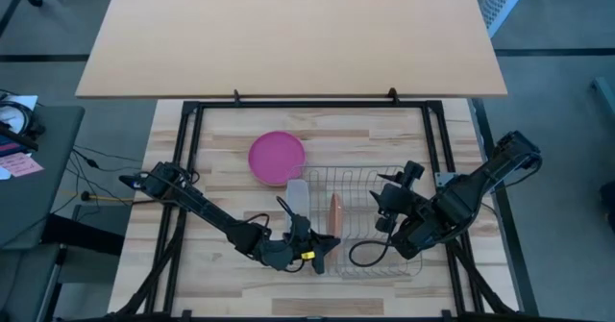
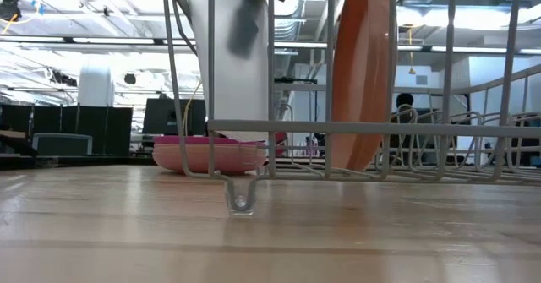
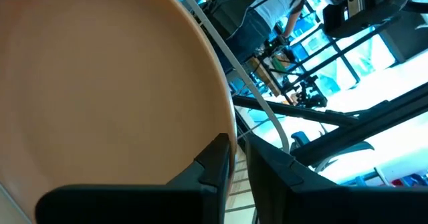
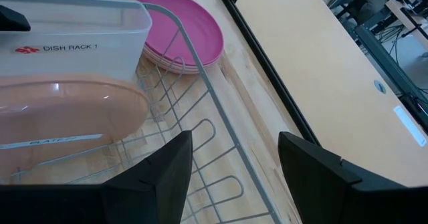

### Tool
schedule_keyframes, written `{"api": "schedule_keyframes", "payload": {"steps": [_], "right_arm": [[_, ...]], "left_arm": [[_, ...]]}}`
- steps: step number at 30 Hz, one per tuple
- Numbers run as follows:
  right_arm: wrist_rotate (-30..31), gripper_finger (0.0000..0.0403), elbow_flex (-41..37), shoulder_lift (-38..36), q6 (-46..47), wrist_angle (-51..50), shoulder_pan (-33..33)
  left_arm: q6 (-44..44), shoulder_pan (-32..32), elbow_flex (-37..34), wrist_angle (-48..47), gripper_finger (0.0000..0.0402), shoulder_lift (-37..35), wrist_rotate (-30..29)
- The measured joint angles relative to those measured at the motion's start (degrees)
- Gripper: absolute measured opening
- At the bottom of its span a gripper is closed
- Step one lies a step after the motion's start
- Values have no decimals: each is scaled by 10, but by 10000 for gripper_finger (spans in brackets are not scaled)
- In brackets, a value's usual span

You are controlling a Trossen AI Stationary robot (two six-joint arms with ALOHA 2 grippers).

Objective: Sort dishes
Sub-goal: Put the light brown plate in the dish rack

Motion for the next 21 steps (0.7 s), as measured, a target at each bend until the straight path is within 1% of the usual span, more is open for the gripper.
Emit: {"api": "schedule_keyframes", "payload": {"steps": [17,21], "right_arm": [[-2,225,0,0,0,0,0],[-3,225,0,0,0,0,0]], "left_arm": [[11,1,0,4,52,0,10],[22,1,0,5,65,0,11]]}}
